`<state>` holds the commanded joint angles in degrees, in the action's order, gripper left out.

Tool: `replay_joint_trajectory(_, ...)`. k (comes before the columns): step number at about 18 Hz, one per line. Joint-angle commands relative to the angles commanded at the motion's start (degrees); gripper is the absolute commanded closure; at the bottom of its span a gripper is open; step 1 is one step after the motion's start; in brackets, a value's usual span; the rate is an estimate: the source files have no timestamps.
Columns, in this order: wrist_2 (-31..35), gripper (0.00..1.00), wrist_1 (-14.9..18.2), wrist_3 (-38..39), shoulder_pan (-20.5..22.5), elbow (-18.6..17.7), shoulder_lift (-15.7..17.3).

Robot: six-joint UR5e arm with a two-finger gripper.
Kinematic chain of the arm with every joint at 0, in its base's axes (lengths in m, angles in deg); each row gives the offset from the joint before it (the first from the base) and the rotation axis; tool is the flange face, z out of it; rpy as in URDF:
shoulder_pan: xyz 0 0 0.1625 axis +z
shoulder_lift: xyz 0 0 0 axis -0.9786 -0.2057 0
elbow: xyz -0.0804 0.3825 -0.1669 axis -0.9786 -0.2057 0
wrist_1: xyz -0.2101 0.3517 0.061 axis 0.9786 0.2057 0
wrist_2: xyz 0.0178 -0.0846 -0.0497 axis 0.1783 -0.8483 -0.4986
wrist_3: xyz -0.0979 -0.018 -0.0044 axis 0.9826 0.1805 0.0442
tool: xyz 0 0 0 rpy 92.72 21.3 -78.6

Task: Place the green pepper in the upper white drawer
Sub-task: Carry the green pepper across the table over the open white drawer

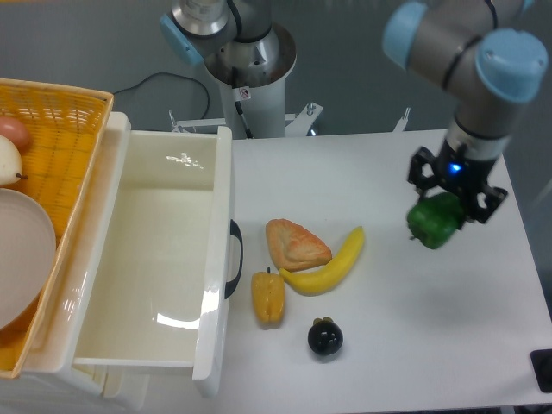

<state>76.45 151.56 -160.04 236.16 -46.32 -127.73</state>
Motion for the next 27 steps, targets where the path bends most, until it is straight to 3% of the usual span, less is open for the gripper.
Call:
replay_joint_trajectory(9, -6.0, 0.73, 0.3, 6.0, -2.6, -2.5, 7.5)
replay_joint_trajectory(21, -9.6, 0.73, -1.8, 15.7, -13.6, -2.4, 9.9)
replay_joint_trajectory(27, -9.3, 0.73, -5.9, 20.0, -19.9, -2.5, 9.0)
